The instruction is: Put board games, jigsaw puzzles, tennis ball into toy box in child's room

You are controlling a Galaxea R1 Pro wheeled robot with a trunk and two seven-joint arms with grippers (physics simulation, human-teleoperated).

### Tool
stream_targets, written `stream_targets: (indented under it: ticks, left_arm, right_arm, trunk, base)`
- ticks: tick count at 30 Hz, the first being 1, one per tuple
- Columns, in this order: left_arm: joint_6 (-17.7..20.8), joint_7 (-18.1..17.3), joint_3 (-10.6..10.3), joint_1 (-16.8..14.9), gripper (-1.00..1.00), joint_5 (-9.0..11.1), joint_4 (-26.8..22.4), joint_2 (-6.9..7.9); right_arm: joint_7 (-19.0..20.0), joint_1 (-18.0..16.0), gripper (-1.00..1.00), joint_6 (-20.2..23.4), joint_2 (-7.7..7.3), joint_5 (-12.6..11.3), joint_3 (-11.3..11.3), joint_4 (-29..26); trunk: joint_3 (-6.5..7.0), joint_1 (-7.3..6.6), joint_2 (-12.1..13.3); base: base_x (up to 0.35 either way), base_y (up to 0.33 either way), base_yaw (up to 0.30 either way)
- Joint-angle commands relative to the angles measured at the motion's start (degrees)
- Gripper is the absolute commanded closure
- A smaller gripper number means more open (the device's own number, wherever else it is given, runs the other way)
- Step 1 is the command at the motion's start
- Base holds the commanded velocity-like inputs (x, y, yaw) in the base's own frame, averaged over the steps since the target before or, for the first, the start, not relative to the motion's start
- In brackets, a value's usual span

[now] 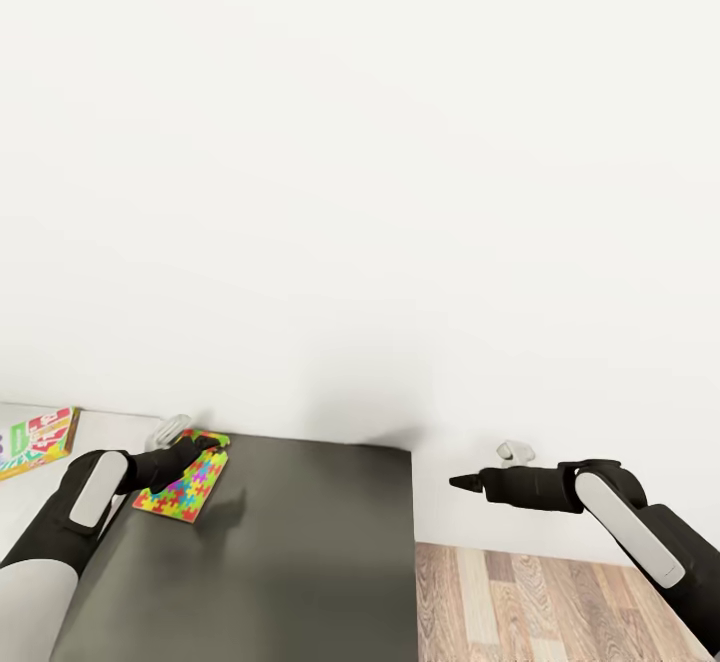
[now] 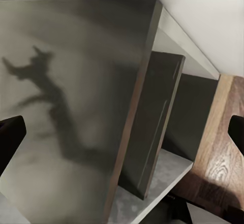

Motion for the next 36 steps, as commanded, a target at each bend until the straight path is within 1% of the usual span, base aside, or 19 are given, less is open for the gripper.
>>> stream_targets:
  ticks: [1, 12, 36]
  left_arm:
    - [0.31, 0.22, 0.10, -0.04, -1.00, 0.34, -0.05, -0.01]
    - [0.31, 1.93, 0.12, -0.08, -1.00, 0.41, -0.04, 0.18]
    - [0.31, 2.44, -0.09, -0.08, -1.00, 0.43, -0.04, 0.20]
  right_arm:
    - [0.47, -0.07, -1.00, 0.11, -0.05, 0.49, 0.06, -0.01]
    - [0.48, -0.06, -1.00, 0.11, -0.53, 0.40, 0.03, -0.43]
    - [0.48, -0.06, -1.00, 0.11, -0.90, 0.33, 0.02, -0.58]
  trunk:
    - [-0.19, 0.02, -0.10]
    - [-1.21, 0.02, -0.10]
    - [-3.42, 0.02, -0.10]
  base:
    - [0.000, 0.000, 0.000]
    - [0.000, 0.000, 0.000]
    - [0.000, 0.000, 0.000]
